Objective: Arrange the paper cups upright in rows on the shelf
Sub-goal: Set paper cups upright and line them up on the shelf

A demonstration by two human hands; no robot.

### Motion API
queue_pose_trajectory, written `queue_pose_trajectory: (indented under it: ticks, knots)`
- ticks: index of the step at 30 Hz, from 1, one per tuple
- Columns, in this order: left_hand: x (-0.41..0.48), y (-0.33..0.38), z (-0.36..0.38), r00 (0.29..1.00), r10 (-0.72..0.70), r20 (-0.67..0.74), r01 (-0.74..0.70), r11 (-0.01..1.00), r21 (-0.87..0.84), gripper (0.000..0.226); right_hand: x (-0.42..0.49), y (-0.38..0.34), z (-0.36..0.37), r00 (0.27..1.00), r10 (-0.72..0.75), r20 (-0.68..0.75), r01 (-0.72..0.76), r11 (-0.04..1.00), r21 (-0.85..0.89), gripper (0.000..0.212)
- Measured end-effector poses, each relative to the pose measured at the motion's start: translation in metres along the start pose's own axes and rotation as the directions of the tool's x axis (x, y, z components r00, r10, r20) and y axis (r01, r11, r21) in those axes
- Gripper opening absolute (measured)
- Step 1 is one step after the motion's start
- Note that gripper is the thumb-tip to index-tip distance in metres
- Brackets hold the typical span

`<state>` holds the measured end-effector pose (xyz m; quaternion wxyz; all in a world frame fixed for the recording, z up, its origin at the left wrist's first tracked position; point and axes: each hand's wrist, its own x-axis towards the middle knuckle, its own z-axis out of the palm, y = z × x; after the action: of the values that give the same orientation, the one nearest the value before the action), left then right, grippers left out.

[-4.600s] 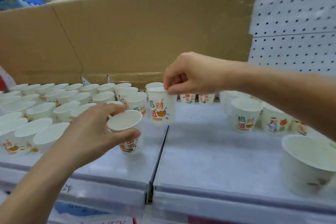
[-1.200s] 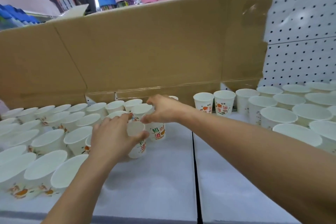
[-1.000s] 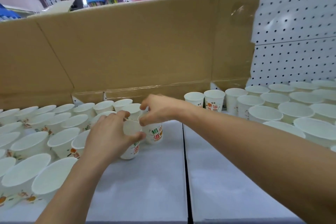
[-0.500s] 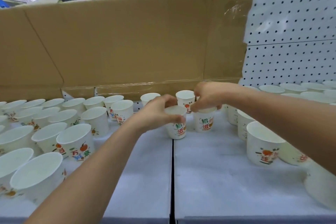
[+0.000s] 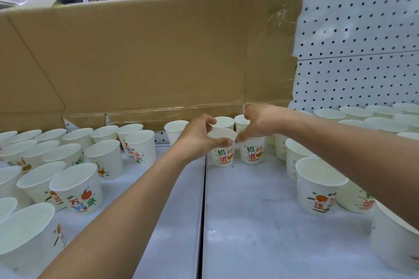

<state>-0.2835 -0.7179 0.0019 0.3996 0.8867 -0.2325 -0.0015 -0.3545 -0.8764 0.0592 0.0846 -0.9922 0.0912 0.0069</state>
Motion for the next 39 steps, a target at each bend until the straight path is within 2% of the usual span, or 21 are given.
queue_pose_trajectory:
  ticks: [9,12,15,18,20,22,25,27,30,32,34,37,39]
  knots:
    - [0.002,0.006,0.003,0.999,0.008,0.033,-0.008,1.0,0.001,0.073,0.004,0.003,0.0,1.0,0.028,-0.012,-0.028,0.999,-0.034,0.057]
    - [-0.008,0.004,-0.007,0.998,0.065,-0.019,-0.065,0.998,0.002,0.069,0.011,-0.001,-0.003,0.997,-0.005,-0.075,-0.001,0.997,-0.072,0.055]
    - [-0.021,-0.014,-0.038,0.969,0.118,-0.216,-0.08,0.981,0.176,0.057,0.021,-0.015,-0.004,0.967,-0.186,-0.174,0.175,0.982,-0.074,0.049]
    - [-0.034,-0.042,-0.077,0.925,0.094,-0.368,0.083,0.895,0.438,0.046,0.03,-0.049,0.007,0.92,-0.369,-0.129,0.373,0.928,0.005,0.043]
    - [-0.042,-0.058,-0.093,0.935,0.035,-0.353,0.195,0.779,0.595,0.037,0.046,-0.075,0.023,0.904,-0.418,-0.084,0.421,0.907,0.011,0.042]
    - [-0.049,-0.07,-0.095,0.955,0.023,-0.297,0.206,0.671,0.712,0.026,0.065,-0.095,0.041,0.914,-0.402,-0.057,0.4,0.916,-0.038,0.047]
    - [-0.053,-0.075,-0.091,0.96,0.05,-0.275,0.188,0.613,0.767,0.012,0.075,-0.112,0.056,0.906,-0.411,-0.1,0.389,0.902,-0.185,0.036]
    - [-0.053,-0.071,-0.088,0.951,0.08,-0.299,0.186,0.623,0.76,0.016,0.072,-0.117,0.057,0.879,-0.446,-0.169,0.416,0.89,-0.187,0.017]
    - [-0.061,-0.063,-0.087,0.938,0.127,-0.323,0.155,0.679,0.717,0.021,0.059,-0.111,0.051,0.849,-0.504,-0.157,0.498,0.864,-0.077,0.018]
    - [-0.073,-0.059,-0.085,0.919,0.171,-0.354,0.101,0.767,0.633,0.018,0.042,-0.099,0.04,0.824,-0.54,-0.169,0.545,0.838,-0.023,0.014]
    - [-0.088,-0.053,-0.082,0.895,0.224,-0.386,0.016,0.848,0.53,0.017,0.019,-0.082,0.025,0.797,-0.554,-0.24,0.577,0.816,0.034,0.016]
    - [-0.102,-0.038,-0.072,0.887,0.266,-0.379,-0.092,0.904,0.418,0.018,-0.018,-0.051,-0.002,0.8,-0.505,-0.325,0.567,0.814,0.129,0.011]
    - [-0.103,-0.028,-0.061,0.904,0.282,-0.32,-0.177,0.931,0.32,0.018,-0.04,-0.03,-0.013,0.826,-0.465,-0.317,0.525,0.84,0.137,0.01]
